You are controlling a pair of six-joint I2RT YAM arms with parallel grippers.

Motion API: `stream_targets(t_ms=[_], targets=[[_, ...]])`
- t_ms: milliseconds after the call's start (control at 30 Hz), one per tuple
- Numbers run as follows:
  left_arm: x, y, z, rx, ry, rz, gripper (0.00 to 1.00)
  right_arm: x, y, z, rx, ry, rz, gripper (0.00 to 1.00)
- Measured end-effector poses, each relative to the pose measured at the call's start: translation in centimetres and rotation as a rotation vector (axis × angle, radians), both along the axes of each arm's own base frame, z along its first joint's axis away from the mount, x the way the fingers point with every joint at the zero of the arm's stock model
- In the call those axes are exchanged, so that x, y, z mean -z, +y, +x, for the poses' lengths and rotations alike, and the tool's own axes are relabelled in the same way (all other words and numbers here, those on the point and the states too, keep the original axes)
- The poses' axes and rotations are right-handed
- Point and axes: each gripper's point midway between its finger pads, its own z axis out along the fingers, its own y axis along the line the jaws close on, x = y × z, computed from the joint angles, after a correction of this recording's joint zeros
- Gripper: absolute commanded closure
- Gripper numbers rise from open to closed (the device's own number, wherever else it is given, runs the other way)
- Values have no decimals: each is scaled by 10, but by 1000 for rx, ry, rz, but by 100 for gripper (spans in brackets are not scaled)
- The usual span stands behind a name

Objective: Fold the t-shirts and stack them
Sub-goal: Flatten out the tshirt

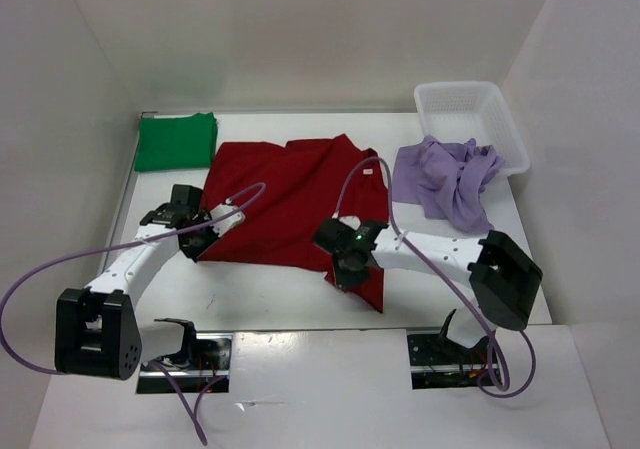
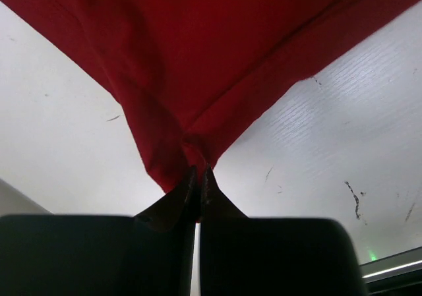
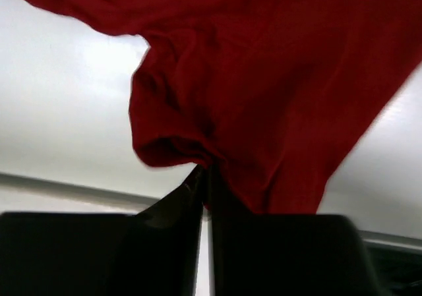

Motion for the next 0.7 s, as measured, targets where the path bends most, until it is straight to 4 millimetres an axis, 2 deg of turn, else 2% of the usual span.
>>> stream_targets(t_ms=[33,100,133,200,267,367,433,467,533,700], targets=[[1,1,-2,-3,6,1,100,6,5,-10,-6,31,4,54],[-2,2,-2,-10,-6,-1,100,13,10,-26,-13,80,20,41],[-4,3,-2,-13,-15,-2,100,15,11,-33,-13,101,28,29],[-7,3,-1,-20,-30,-1,100,15,11,-39,6,123,51,22],[-10,5,-1,-26,-42,5,100,6,7,-43,43,117,89,21],[-10,8,-5,-47,-47,8,100,-25,-3,-47,159,61,212,21],[-7,12,-10,-76,-39,15,100,-37,-13,-49,263,30,284,15],[-5,14,-12,-86,-35,24,100,-36,-21,-51,324,29,296,4],[-4,19,-14,-115,-30,44,100,-21,-36,-56,414,43,254,2],[-9,35,-14,-182,-52,117,100,34,-58,-68,536,119,40,0]])
